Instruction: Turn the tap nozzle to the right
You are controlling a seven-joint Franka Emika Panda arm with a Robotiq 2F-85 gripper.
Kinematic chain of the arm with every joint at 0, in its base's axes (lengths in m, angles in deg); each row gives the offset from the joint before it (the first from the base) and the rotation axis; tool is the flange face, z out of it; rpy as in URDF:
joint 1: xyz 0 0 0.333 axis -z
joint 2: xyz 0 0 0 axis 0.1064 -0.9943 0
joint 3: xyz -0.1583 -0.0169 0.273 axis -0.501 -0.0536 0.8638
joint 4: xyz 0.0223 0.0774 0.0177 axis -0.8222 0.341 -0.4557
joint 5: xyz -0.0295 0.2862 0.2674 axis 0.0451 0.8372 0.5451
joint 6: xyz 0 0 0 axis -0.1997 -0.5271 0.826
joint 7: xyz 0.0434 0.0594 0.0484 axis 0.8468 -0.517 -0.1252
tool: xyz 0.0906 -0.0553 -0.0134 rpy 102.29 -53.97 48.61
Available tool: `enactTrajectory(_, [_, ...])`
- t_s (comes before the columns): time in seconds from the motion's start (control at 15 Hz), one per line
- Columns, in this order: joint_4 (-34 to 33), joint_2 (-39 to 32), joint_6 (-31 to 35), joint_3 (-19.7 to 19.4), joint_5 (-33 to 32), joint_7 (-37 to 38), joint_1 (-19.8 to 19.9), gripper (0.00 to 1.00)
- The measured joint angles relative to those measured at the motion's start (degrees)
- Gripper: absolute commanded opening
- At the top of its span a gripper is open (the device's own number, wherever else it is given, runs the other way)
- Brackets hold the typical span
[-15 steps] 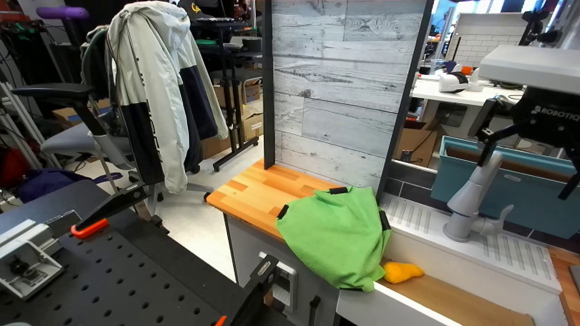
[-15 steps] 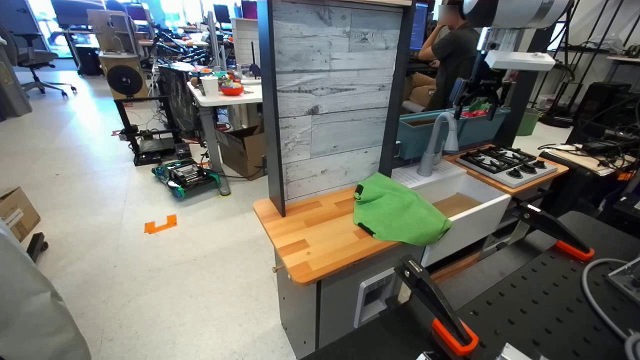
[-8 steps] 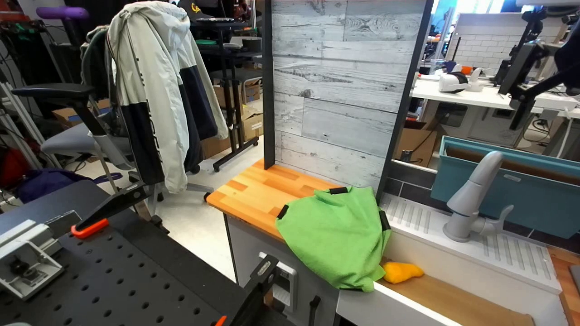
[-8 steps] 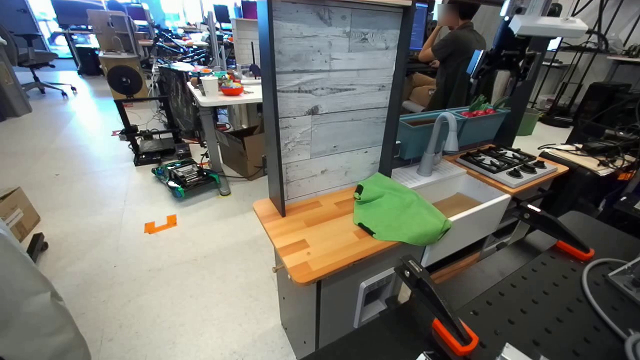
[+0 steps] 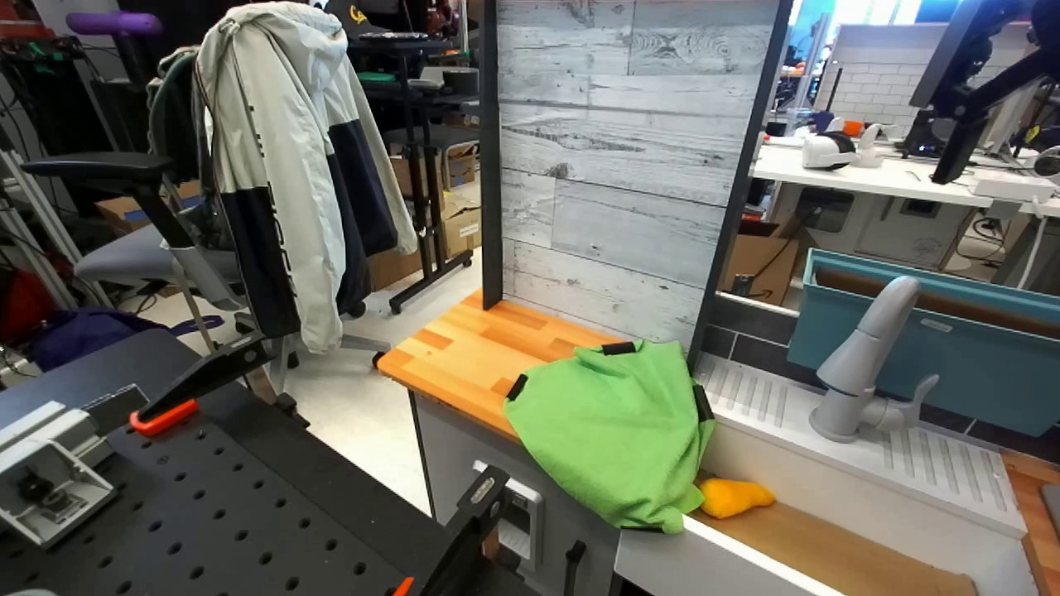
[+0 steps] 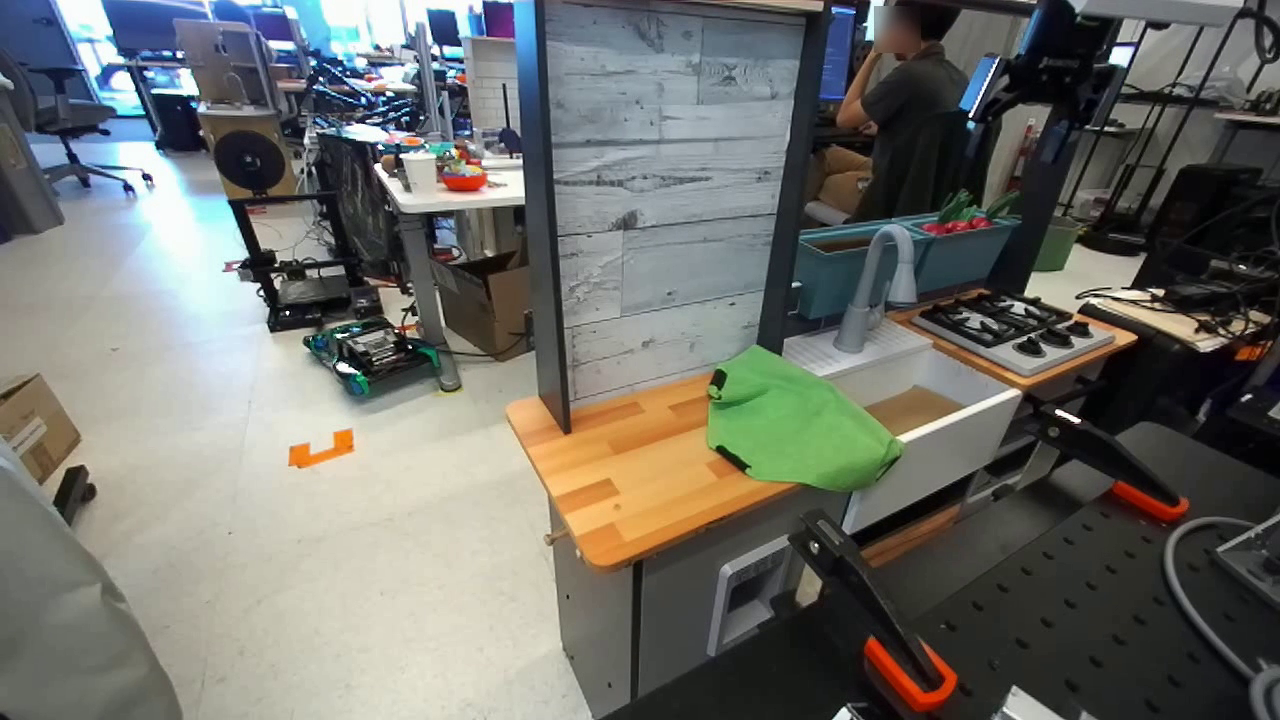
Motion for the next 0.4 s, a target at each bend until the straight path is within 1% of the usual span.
enactTrajectory(0.4, [0.52, 0.08, 0.09, 0.00, 0.00, -0.02, 0.00, 1.00])
